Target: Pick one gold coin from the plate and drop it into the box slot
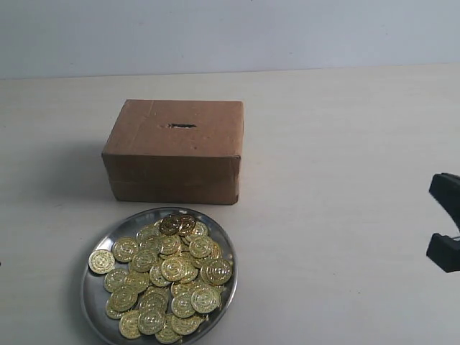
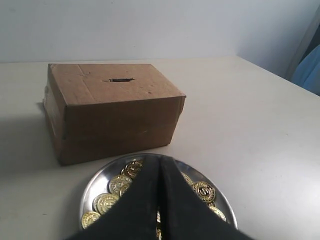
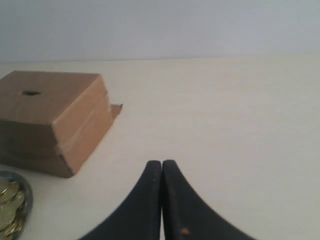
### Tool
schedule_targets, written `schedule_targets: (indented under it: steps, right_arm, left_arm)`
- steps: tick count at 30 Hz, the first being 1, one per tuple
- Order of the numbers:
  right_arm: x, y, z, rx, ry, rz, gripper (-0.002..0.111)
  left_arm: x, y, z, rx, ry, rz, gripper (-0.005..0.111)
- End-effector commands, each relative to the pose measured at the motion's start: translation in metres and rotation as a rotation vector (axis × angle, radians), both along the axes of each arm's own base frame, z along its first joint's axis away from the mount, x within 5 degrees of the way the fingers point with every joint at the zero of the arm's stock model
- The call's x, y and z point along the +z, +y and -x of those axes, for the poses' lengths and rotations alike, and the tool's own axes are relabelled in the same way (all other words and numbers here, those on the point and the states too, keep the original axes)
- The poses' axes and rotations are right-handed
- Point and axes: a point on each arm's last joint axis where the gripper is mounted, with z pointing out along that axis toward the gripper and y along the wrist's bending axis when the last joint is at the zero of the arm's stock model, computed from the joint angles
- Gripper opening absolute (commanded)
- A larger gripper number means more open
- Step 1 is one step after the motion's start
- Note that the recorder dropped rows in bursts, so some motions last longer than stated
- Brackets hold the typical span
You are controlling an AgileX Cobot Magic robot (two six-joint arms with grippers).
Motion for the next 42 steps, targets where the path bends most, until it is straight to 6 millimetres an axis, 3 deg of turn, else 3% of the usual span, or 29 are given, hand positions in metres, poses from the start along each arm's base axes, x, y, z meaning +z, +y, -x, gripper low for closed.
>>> schedule_targets:
  steps: [1, 4, 8, 15, 27, 36, 42]
  right_arm:
    - [0.012, -0.02, 0.005, -0.069, -0.117, 0.02, 0.0]
    - [0.021, -0.031, 0.016, -0.095, -0.215, 0.005, 0.0]
    - [0.031, -0.046, 0.032, -0.256, -0.349, -0.008, 0.0]
    - [0.036, -0.049, 0.045, -0.323, -0.444, 0.001, 0.0]
    - [0.036, -0.045, 0.047, -0.288, -0.445, -0.079, 0.0]
    - [0.037, -0.045, 0.048, -0.278, -0.473, -0.004, 0.0]
    - [0.02, -0.048, 0.046, -0.307, -0.307, 0.088, 0.0]
  left_arm:
    - [-0.001, 0.0, 0.0, 0.002, -0.003, -0.003, 0.0]
    - [-0.001, 0.0, 0.0, 0.002, -0.004, -0.004, 0.0]
    - [-0.001, 0.0, 0.0, 0.002, -0.004, -0.006, 0.0]
    - [-0.001, 0.0, 0.0, 0.002, -0.004, -0.006, 0.0]
    - [-0.001, 0.0, 0.0, 0.002, -0.004, -0.006, 0.0]
    - [-0.001, 0.0, 0.0, 0.002, -0.004, -0.006, 0.0]
    - [-0.001, 0.0, 0.0, 0.002, -0.005, -0.008, 0.0]
